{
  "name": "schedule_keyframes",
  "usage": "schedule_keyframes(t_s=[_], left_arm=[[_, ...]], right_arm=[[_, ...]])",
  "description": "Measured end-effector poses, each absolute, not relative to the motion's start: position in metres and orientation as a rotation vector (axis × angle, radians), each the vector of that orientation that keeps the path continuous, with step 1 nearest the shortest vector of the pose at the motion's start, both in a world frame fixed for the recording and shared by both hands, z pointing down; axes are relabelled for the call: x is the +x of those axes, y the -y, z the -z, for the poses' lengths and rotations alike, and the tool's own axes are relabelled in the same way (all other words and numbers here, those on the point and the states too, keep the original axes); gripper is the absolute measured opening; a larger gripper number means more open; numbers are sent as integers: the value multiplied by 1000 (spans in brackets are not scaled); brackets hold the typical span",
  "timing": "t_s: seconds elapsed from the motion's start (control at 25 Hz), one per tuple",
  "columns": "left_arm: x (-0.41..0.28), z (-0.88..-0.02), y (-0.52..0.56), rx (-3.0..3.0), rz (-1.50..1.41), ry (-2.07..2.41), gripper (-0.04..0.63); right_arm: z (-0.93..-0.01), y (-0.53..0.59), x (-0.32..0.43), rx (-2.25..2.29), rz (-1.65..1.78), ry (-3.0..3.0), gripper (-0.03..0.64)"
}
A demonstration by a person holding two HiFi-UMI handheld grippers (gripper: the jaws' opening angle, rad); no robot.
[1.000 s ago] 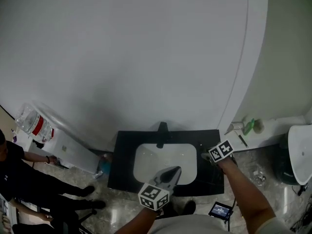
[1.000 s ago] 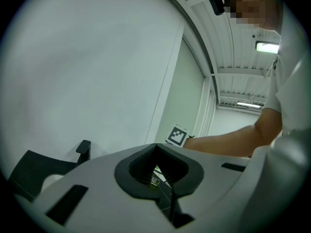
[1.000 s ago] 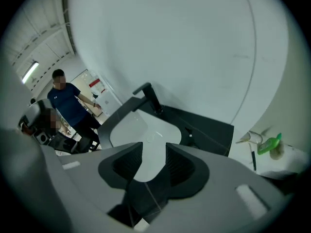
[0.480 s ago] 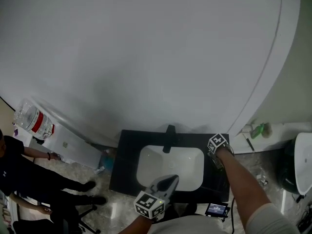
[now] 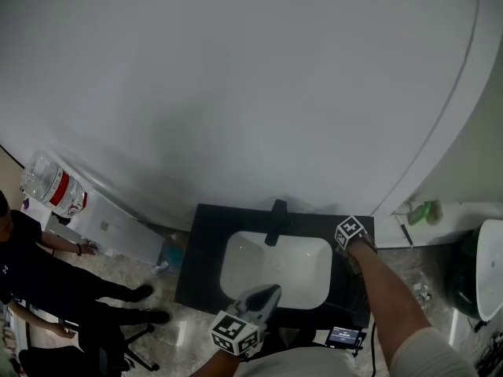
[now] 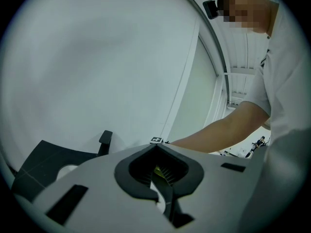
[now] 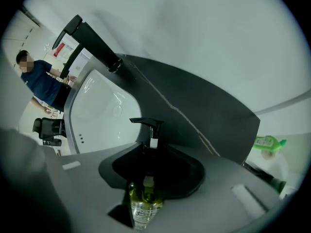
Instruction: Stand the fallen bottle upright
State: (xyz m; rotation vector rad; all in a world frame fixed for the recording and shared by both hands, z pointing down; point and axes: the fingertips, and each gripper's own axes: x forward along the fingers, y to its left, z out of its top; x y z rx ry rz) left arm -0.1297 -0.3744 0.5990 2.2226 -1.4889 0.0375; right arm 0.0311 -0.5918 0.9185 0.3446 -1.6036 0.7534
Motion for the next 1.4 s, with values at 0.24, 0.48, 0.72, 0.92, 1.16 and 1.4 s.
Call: schedule_keyframes(t_s=[0.24, 0.48, 0.72, 0.92, 1.16, 1.4], left_arm=[[-126, -594, 376, 2248, -29, 1469, 6], [-117, -583, 381, 2292, -30, 1434, 6], [-90, -577, 386, 2362, -42, 1350, 6], [-76, -567, 389, 2421, -83, 1310, 6], [-62, -550, 392, 2513, -127, 1252, 6], [-56, -537, 397, 2542, -104, 1228, 6]], right_arm=[[-895, 591, 32, 383, -692, 1722, 121], [-850, 587, 35, 482, -604, 1954, 118], [-802, 577, 63, 656, -368, 2188, 117], [-779, 564, 71, 808, -253, 2348, 115], [-777, 560, 74, 959, -244, 2415, 120], [-758, 553, 78, 976, -237, 2433, 212]])
